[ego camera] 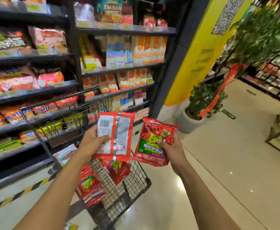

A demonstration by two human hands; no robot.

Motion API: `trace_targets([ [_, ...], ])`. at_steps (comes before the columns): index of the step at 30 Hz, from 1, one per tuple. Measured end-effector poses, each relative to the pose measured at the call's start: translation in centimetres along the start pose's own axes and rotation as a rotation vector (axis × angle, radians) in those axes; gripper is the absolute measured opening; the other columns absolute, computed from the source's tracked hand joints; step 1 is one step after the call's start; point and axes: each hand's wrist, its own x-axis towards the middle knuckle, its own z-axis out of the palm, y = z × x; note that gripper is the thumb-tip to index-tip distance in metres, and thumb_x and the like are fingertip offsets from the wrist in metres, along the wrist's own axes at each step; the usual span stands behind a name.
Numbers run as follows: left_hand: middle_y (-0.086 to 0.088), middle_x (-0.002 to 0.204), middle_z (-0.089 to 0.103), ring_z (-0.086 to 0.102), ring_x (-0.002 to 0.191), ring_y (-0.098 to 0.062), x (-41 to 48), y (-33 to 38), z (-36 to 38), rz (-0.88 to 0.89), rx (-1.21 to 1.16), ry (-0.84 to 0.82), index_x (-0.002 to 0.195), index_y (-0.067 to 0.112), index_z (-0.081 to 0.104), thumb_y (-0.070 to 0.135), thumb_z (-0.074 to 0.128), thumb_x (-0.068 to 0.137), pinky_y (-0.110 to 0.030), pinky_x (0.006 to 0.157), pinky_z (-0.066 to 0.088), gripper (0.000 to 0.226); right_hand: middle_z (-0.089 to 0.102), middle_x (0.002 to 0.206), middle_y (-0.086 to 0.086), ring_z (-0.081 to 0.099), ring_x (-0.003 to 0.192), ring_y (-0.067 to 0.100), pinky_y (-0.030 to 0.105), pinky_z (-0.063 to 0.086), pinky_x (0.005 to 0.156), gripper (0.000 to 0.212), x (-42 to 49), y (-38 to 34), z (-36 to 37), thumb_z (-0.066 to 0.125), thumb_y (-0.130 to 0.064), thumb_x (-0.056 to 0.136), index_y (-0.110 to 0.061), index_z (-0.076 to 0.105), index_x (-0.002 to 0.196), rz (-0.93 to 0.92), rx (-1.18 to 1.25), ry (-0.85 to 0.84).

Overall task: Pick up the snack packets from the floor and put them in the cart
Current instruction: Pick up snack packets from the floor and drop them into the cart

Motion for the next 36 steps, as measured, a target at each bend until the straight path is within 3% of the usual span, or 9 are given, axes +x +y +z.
trace_targets([
  [4, 0.0, 0.109, 0.079, 0.076, 0.097, -0.023, 1.3, -3.2, -1.3, -0.069, 0.014, 0.153, 0.113, 0.029, 0.069, 0.002, 0.08, 0.084, -0.051, 0.09, 0.059, 0.041, 0.078, 0.113, 0.007, 0.077, 0.098, 0.031, 0.048, 0.064, 0.081, 0.04, 5.9, 3.0, 1.8, 0.071, -0.001, 0.093, -0.018, 0.058, 0.127, 0.066, -0.044, -0.148],
  [9, -0.004, 0.116, 0.077, 0.075, 0.103, -0.029, 1.4, -6.5, -1.2, -0.162, 0.007, 0.329, 0.124, 0.02, 0.066, 0.007, 0.082, 0.084, -0.058, 0.094, 0.057, 0.045, 0.078, 0.115, 0.006, 0.077, 0.099, 0.03, 0.051, 0.063, 0.084, 0.046, 12.7, 6.6, 3.5, 0.073, -0.003, 0.093, -0.02, 0.056, 0.132, 0.161, -0.108, -0.345],
  [19, -0.004, 0.103, 0.08, 0.078, 0.092, -0.031, 0.9, -13.9, 1.1, -0.387, -0.071, 0.698, 0.113, 0.02, 0.069, 0.006, 0.077, 0.088, -0.052, 0.082, 0.063, 0.029, 0.075, 0.111, 0.005, 0.078, 0.094, 0.021, 0.048, 0.064, 0.083, 0.035, 21.5, 16.2, 7.1, 0.076, -0.009, 0.092, -0.022, 0.056, 0.118, 0.287, -0.321, -0.605],
  [23, 0.001, 0.101, 0.08, 0.078, 0.091, -0.024, 1.9, -18.3, 0.7, -0.454, -0.037, 0.73, 0.115, 0.018, 0.07, 0.006, 0.075, 0.09, -0.042, 0.075, 0.064, 0.028, 0.072, 0.111, 0.0, 0.076, 0.091, 0.015, 0.033, 0.062, 0.074, 0.035, 23.1, 21.0, 9.2, 0.071, -0.008, 0.095, -0.031, 0.052, 0.114, 0.304, -0.408, -0.646],
  [25, 0.007, 0.098, 0.08, 0.078, 0.087, -0.016, 2.9, -21.0, -0.1, -0.486, -0.021, 0.741, 0.114, 0.021, 0.07, 0.006, 0.071, 0.093, -0.037, 0.075, 0.064, 0.026, 0.068, 0.12, 0.002, 0.072, 0.107, 0.022, 0.043, 0.061, 0.089, 0.04, 24.0, 23.7, 10.5, 0.069, -0.007, 0.096, -0.03, 0.05, 0.123, 0.281, -0.478, -0.696],
  [27, 0.006, 0.101, 0.08, 0.077, 0.093, -0.018, 4.1, -23.6, -1.3, -0.545, 0.006, 0.723, 0.109, 0.026, 0.072, 0.01, 0.073, 0.093, -0.044, 0.084, 0.062, 0.023, 0.065, 0.121, 0.0, 0.066, 0.114, 0.026, 0.051, 0.055, 0.099, 0.044, 24.9, 26.5, 11.8, 0.068, -0.009, 0.097, -0.026, 0.047, 0.132, 0.216, -0.582, -0.759],
  [31, 0.014, 0.082, 0.076, 0.069, 0.089, -0.017, 7.2, -29.8, -3.7, -0.661, 0.021, 0.773, 0.093, 0.027, 0.068, -0.002, 0.075, 0.087, -0.033, 0.075, 0.056, 0.03, 0.061, 0.107, -0.01, 0.065, 0.107, 0.028, 0.047, 0.055, 0.092, 0.046, 27.2, 32.1, 14.7, 0.069, -0.013, 0.095, -0.018, 0.046, 0.135, 0.123, -0.796, -0.805],
  [33, 0.003, 0.091, 0.07, 0.069, 0.095, -0.027, 8.3, -32.7, -4.9, -0.734, 0.074, 0.792, 0.105, 0.015, 0.064, -0.003, 0.072, 0.089, -0.036, 0.078, 0.056, 0.025, 0.062, 0.111, -0.008, 0.064, 0.105, 0.025, 0.045, 0.054, 0.09, 0.042, 28.3, 34.7, 15.9, 0.067, -0.011, 0.094, -0.023, 0.049, 0.13, 0.107, -0.84, -0.775],
  [36, -0.009, 0.115, 0.066, 0.066, 0.11, -0.032, 9.6, -36.5, -6.0, -0.852, 0.142, 0.772, 0.136, 0.008, 0.055, 0.005, 0.075, 0.088, -0.039, 0.086, 0.053, 0.052, 0.066, 0.109, -0.01, 0.064, 0.103, 0.021, 0.042, 0.053, 0.089, 0.043, 29.6, 38.1, 17.3, 0.063, -0.003, 0.093, -0.032, 0.051, 0.122, 0.197, -0.866, -0.759],
])
